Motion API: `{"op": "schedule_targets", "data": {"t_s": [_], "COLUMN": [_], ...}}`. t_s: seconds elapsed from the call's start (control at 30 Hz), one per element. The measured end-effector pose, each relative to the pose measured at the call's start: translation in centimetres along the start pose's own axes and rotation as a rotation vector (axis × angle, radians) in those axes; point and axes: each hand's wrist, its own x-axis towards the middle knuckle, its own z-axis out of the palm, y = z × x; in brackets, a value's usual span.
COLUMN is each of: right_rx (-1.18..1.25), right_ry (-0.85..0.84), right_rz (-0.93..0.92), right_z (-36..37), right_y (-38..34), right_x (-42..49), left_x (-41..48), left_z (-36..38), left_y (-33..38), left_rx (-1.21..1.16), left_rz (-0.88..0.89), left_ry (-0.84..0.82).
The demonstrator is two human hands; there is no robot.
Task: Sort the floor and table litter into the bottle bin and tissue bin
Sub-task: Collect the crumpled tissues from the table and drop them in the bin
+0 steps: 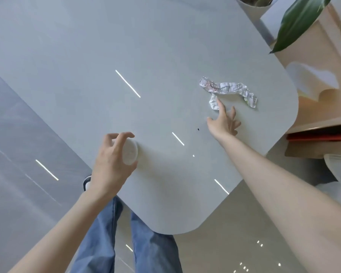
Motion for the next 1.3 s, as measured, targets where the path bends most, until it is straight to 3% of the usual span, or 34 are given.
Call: {"op": "schedule_targets", "data": {"t_s": [0.1, 0.37, 0.53, 0.7, 0.8, 1.03, 1.3], "right_rx": [0.016, -0.105, -0.183, -0.181, -0.165, 0.025, 0.221], "right_ry": [0.168, 0.286, -0.003, 0.127, 0.072, -0.18, -0.341], "right_rz": [-0.148, -0.392, -0.189, -0.265, -0.285, -0.307, -0.388], "right_z": [0.9, -0.9, -1.7, -1.1, -0.6, -1.5, -5.0], "right_y": [0.8, -1.4, -3.3, -2.3, -1.3, -1.9, -9.6], "right_x": [0.8, 2.0, 5.0, 4.5, 2.7, -6.6, -21.2], "left_x": [0.2, 1.7, 2.7, 3.0, 2.6, -1.0, -8.8], "left_z": [0.4, 0.5, 0.5, -0.1, -0.9, -5.2, -13.1], "left_y": [0.3, 1.7, 2.1, 2.0, 1.9, 1.2, -1.3], "left_rx": [-0.007, 0.012, 0.054, 0.103, 0.076, 0.022, -0.134], "left_rz": [0.0, 0.007, 0.015, 0.026, -0.025, -0.113, -0.249], "left_ry": [0.021, 0.011, -0.006, -0.057, -0.098, -0.113, 0.055]}}
